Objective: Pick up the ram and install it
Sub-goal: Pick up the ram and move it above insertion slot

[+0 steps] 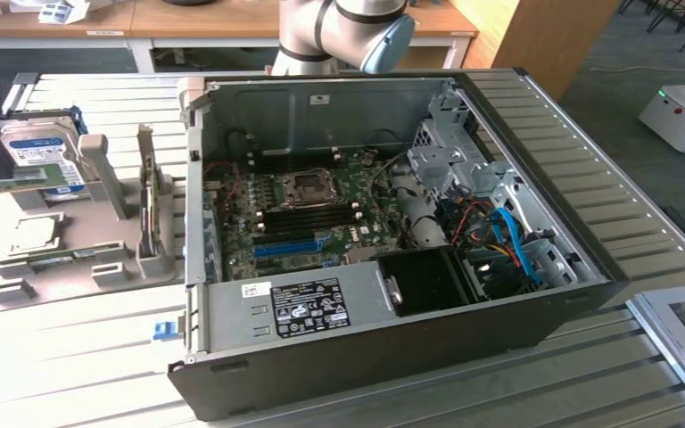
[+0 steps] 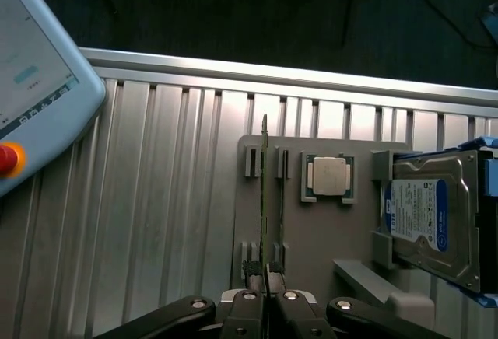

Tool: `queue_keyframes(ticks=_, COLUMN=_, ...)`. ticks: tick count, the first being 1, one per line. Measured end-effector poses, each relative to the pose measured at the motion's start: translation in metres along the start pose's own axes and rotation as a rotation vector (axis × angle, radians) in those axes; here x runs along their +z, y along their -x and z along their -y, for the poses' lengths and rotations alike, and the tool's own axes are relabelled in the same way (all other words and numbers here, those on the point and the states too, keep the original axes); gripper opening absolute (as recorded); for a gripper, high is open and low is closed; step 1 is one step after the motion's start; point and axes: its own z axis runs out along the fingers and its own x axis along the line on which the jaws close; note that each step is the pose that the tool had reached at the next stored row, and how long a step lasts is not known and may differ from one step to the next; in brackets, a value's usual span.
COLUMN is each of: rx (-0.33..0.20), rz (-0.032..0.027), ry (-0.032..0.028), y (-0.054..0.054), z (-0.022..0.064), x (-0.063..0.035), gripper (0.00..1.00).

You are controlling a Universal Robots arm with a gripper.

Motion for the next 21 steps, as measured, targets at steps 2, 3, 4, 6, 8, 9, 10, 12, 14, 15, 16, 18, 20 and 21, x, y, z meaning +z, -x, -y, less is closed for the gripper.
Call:
queue_keyframes(ticks=2, rx=0.000, rz=0.0000, ry=0.0000, y=0.000, z=-0.0003, x=-0.0028, gripper=0.12)
queue_keyframes(ticks=3, rx=0.000, rz=0.0000, ry=0.0000, y=0.000, z=-0.0004, x=-0.0041, gripper=0.12)
queue_keyframes(ticks=4, rx=0.000, rz=0.0000, ry=0.0000, y=0.000, z=-0.0005, x=-0.0054, gripper=0.12)
queue_keyframes(ticks=6, rx=0.000, rz=0.0000, ry=0.0000, y=0.000, z=-0.0007, x=-0.0076, gripper=0.12)
queue_keyframes(ticks=8, rx=0.000, rz=0.0000, ry=0.0000, y=0.000, z=-0.0009, x=-0.0100, gripper=0.12)
queue_keyframes(ticks=9, rx=0.000, rz=0.0000, ry=0.0000, y=0.000, z=-0.0011, x=-0.0112, gripper=0.12)
queue_keyframes(ticks=10, rx=0.000, rz=0.0000, ry=0.0000, y=0.000, z=-0.0012, x=-0.0123, gripper=0.12)
queue_keyframes(ticks=12, rx=0.000, rz=0.0000, ry=0.0000, y=0.000, z=-0.0014, x=-0.0143, gripper=0.12)
queue_keyframes(ticks=14, rx=0.000, rz=0.0001, ry=-0.0001, y=0.000, z=-0.0014, x=-0.0145, gripper=0.12)
queue_keyframes(ticks=15, rx=0.000, rz=0.0001, ry=-0.0001, y=0.000, z=-0.0014, x=-0.0145, gripper=0.12)
queue_keyframes(ticks=16, rx=0.000, rz=0.0001, ry=-0.0001, y=0.000, z=-0.0014, x=-0.0145, gripper=0.12)
queue_keyframes(ticks=18, rx=0.000, rz=0.0001, ry=0.0000, y=0.000, z=-0.0014, x=-0.0146, gripper=0.12)
queue_keyframes(ticks=20, rx=0.000, rz=-0.0001, ry=0.0002, y=0.000, z=-0.0008, x=-0.0148, gripper=0.12)
queue_keyframes(ticks=21, rx=0.000, rz=-0.0002, ry=0.0002, y=0.000, z=0.0000, x=-0.0149, gripper=0.12)
